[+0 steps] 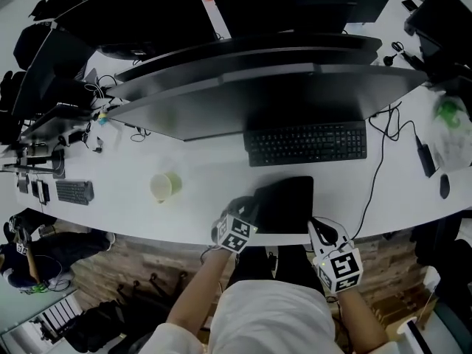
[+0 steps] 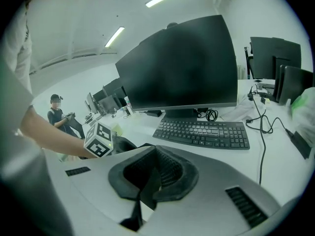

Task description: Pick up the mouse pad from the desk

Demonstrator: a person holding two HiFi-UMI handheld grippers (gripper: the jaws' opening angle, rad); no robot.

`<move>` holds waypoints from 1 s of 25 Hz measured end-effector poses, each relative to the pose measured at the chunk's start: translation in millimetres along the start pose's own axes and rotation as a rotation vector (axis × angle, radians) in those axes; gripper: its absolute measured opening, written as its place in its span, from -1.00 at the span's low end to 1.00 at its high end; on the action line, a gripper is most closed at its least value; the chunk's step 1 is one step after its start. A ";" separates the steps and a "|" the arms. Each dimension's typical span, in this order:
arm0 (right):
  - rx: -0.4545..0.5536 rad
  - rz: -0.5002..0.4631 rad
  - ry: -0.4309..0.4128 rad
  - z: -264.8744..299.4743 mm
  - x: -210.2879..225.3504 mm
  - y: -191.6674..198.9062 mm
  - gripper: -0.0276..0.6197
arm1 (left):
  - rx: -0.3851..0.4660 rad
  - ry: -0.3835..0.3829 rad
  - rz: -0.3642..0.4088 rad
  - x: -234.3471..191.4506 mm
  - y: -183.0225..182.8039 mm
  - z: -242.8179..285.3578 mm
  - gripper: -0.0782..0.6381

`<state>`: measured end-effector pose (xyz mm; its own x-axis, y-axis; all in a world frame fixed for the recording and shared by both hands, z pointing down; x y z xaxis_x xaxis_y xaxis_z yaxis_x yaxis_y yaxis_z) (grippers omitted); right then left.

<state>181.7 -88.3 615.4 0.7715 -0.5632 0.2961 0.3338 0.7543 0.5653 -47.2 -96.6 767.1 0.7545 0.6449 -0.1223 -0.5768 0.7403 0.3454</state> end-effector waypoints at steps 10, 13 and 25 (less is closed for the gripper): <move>0.047 -0.065 -0.001 -34.4 0.5 -5.9 -0.88 | 0.047 0.017 -0.006 24.2 -12.7 -35.6 -0.64; 0.060 -0.076 -0.007 -47.7 -1.8 -5.3 -0.88 | 0.057 0.017 -0.014 34.4 -13.1 -51.6 -0.65; 0.121 -0.065 -0.066 -80.2 -6.2 -10.0 -0.88 | 0.165 -0.032 -0.078 60.2 -19.9 -113.0 -0.65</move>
<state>217.0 -65.3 546.1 0.7116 -0.6335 0.3037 0.3108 0.6716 0.6726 -25.6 -51.0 647.7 0.8061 0.5783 -0.1258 -0.4588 0.7449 0.4845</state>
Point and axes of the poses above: the fingertips, and each gripper's own axes: z forward along the fingers, x to its right, y out of its underside, the point moved 8 cm from there along -z, backward along the fingers, and after that the axes turned 13 degrees about -x, right-handed, at the moved point
